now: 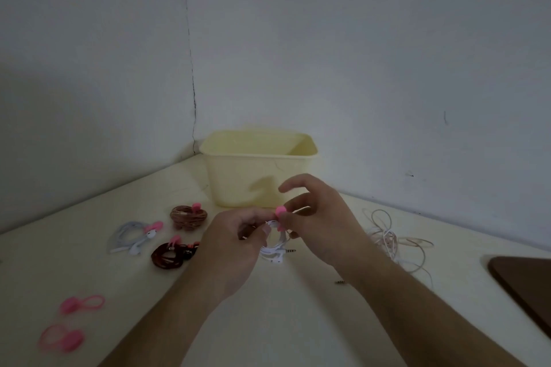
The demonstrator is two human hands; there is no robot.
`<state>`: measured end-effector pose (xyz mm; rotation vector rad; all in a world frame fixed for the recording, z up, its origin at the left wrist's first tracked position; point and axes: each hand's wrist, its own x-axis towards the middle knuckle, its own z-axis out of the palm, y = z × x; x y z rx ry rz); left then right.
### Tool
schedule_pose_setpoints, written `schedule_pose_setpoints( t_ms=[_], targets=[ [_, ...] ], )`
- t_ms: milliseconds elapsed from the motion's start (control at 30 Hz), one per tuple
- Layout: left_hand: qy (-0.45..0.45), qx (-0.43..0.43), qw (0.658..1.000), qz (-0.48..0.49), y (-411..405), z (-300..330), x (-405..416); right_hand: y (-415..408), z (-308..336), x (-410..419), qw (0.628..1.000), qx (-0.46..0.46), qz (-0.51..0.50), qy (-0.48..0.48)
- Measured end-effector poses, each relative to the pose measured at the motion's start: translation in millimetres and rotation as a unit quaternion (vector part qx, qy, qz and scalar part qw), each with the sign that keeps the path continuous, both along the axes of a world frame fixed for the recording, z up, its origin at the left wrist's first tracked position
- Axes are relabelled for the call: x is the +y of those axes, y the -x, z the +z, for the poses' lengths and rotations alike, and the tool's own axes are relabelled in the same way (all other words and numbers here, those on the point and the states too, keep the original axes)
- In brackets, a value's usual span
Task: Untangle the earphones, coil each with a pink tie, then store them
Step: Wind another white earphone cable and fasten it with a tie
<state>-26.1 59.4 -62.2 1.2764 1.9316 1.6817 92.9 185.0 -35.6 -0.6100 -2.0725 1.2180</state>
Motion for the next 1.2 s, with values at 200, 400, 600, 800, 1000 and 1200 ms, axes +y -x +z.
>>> schedule_pose_setpoints(
  t_ms=[200, 400, 600, 800, 1000, 1200],
  targets=[
    [-0.014, -0.044, 0.999, -0.002, -3.0, 6.0, -1.8, -3.3, 4.2, 2.3, 1.0, -0.01, -0.006, 0.005],
    [-0.008, -0.069, 0.997, -0.021, -4.0, 5.6, -0.5, -2.9, 5.5, 0.8, 0.998, 0.016, -0.001, 0.058],
    [-0.019, -0.081, 0.996, 0.008, -1.3, -0.9, 4.7, -2.4, 1.2, 2.2, 0.997, -0.035, 0.018, 0.064],
    [-0.03, -0.099, 0.994, 0.042, -2.5, -1.2, 4.8, -0.1, -0.5, 4.7, 0.997, -0.031, -0.014, 0.07],
    [0.14, 0.048, 0.982, 0.121, -6.7, -14.1, 4.0, -0.3, 13.8, 11.6, 0.989, 0.062, -0.086, 0.1],
    [0.23, 0.22, 0.948, -0.016, -22.7, -12.7, 0.8, 38.5, 9.6, 6.4, 0.98, 0.054, -0.044, 0.186]
  ],
)
